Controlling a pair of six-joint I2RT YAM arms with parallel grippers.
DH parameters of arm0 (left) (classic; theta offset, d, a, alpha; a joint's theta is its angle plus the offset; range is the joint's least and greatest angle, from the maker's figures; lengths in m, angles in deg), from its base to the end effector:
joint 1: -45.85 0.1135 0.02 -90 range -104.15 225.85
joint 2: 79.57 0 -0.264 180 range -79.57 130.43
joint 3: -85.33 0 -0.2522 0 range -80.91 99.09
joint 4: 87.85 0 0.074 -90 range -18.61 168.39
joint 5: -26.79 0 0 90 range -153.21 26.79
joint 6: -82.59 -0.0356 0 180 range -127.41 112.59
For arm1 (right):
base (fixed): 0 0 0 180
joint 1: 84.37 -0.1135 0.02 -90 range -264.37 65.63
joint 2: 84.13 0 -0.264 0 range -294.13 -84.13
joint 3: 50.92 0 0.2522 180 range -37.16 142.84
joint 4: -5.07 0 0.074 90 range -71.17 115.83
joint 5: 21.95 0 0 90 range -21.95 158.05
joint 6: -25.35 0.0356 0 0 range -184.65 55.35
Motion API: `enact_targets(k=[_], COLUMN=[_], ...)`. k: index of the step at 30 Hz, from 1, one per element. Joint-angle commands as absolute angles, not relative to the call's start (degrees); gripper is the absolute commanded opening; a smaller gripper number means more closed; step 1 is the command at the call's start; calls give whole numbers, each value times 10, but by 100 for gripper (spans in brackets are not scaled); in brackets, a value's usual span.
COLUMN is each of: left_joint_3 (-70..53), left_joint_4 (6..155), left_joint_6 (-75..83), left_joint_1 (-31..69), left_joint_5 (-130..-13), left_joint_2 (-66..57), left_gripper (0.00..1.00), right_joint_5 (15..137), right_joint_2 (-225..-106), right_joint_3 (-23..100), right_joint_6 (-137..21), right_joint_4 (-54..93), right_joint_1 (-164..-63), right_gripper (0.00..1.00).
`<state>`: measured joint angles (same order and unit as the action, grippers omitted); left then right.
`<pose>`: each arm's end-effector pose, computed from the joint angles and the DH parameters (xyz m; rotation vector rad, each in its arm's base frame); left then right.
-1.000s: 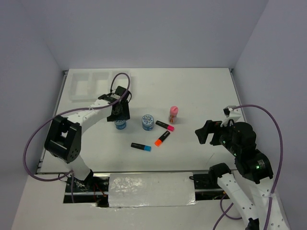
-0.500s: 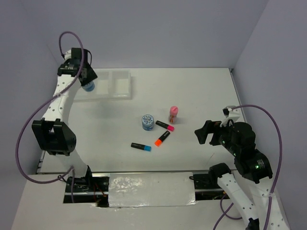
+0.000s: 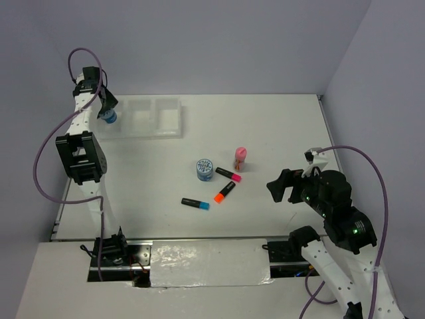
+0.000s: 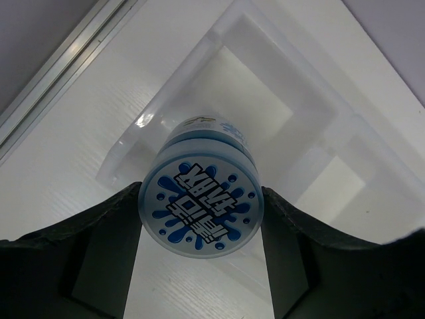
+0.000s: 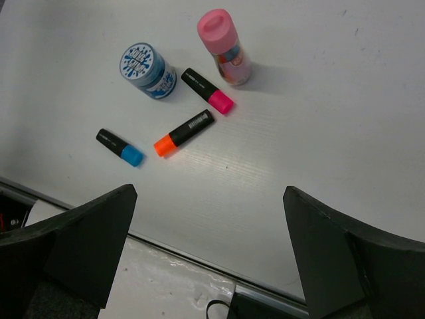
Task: Sort the stationery into containers
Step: Place the stationery in the storage box.
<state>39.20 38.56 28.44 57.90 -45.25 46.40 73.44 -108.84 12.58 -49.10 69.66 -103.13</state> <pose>0.4869 0.1152 0.2846 -1.0784 2.0600 0.1640 0.0702 0.0274 0.3342 -0.1180 2.0480 0.4716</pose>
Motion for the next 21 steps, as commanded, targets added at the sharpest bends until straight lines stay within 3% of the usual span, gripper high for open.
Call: enact_targets(k=[1,6,15,21], left_joint_3=[401,413,440,432], left_joint_4=[480,494,518,540], left_joint_6=[259,262,249,248], left_joint_1=[573,574,577,577], left_joint_5=[-467,-473,-464,-466], left_joint_2=[460,482,517,532], left_gripper=[5,7,19,33], right_joint_5=[741,735,734,738], right_joint_2=[-1091,-1097,-1107,-1108], right_joint_3=[121,119,120,120], right_joint_6=[-494,-492,-492,-493], right_joint_4=[669,670,672,671], right_joint_1=[-1041,-1048,-1047,-1048], right_gripper=[100,100,100,100])
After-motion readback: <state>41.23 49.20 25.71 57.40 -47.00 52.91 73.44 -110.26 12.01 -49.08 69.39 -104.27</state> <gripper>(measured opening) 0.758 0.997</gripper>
